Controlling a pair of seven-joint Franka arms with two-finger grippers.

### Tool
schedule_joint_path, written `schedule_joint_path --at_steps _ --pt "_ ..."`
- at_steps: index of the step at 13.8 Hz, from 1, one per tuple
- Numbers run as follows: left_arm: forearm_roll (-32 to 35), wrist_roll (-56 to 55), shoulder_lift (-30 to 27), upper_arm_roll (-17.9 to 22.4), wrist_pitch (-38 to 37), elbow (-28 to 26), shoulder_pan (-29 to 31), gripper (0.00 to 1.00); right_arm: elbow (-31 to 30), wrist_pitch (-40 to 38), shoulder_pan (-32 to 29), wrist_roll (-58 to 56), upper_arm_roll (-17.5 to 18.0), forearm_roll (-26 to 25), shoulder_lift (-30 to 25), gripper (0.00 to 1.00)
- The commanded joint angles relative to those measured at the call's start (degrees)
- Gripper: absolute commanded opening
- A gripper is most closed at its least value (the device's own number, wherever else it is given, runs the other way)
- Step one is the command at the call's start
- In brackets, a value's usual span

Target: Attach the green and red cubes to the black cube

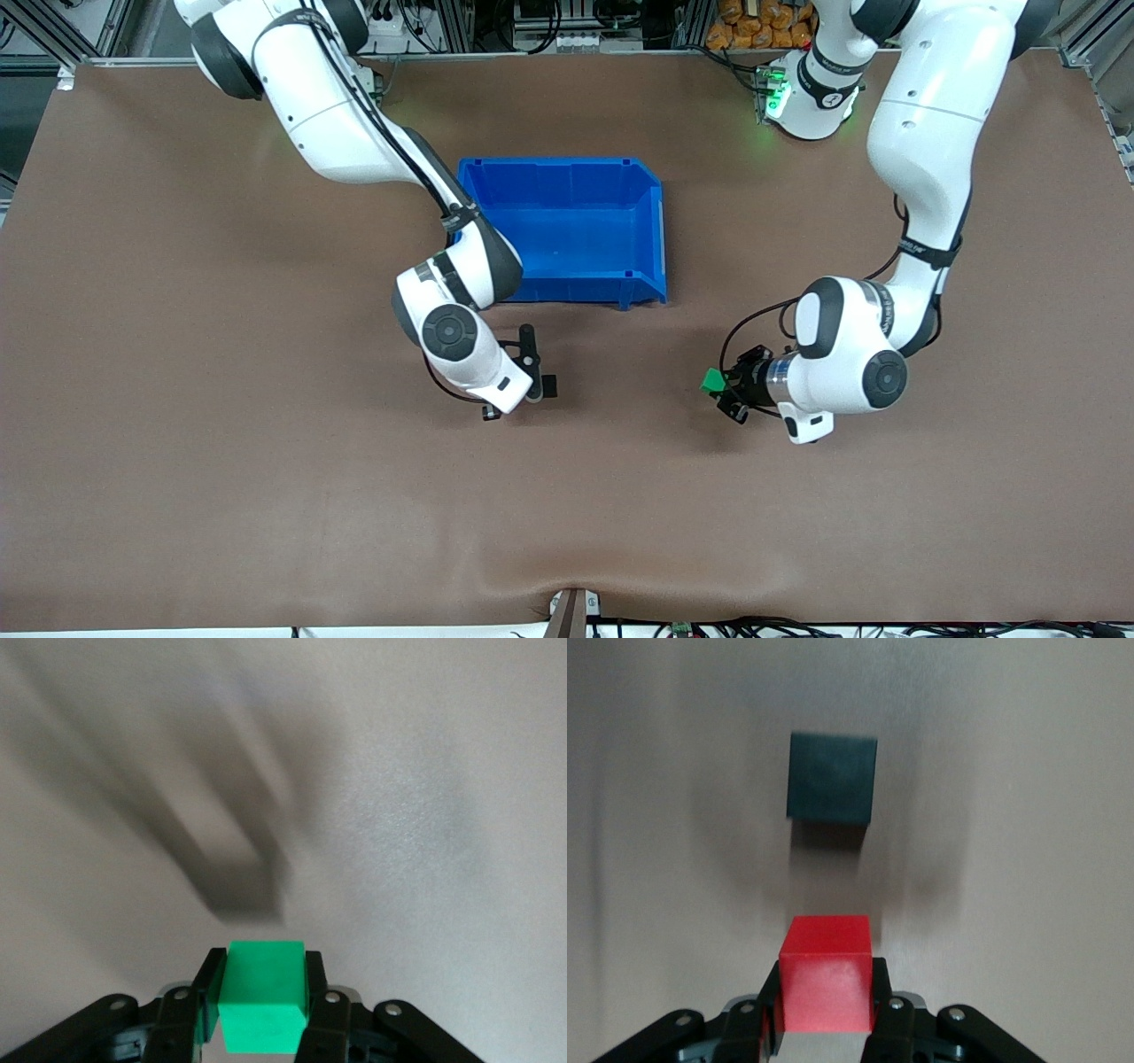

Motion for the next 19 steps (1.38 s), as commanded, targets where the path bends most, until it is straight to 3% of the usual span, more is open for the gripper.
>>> schedule_joint_path --at_steps 1,6,11,12,13,14,19 --pt "-1.7 -2.3 2.2 0.3 2.4 2.0 -1.4 0.00 4.3 -0.8 1.5 3.2 -0.7 -1.7 3.0 0.00" --pt "-2.7 -10.9 2.8 0.2 5.9 2.0 -4.8 0.00 6.0 -0.8 2.9 5.1 -0.7 -2.5 4.4 0.00" --pt "-8.3 -16.3 2.9 0.2 8.4 2.4 -7.7 0.00 6.1 -0.8 3.9 7.6 -0.8 -2.5 4.7 0.00" --pt "-8.4 -17.4 3.4 0.2 8.7 2.7 -8.2 0.00 6.1 -0.8 4.2 8.2 -0.8 -2.5 4.7 0.13" --pt "-8.7 -18.2 3.7 0.2 8.9 3.4 -9.0 0.00 6.1 -0.8 4.2 8.6 -0.7 -2.5 4.7 0.37" --pt "-9.0 -19.0 4.4 0.2 9.0 4.3 -10.0 0.00 6.1 -0.7 4.2 8.7 -0.7 -2.5 4.8 0.99" --pt "-9.2 -23.3 6.4 0.2 10.6 7.3 -13.1 0.00 5.4 0.5 3.3 8.8 -0.7 -1.7 2.9 1.00"
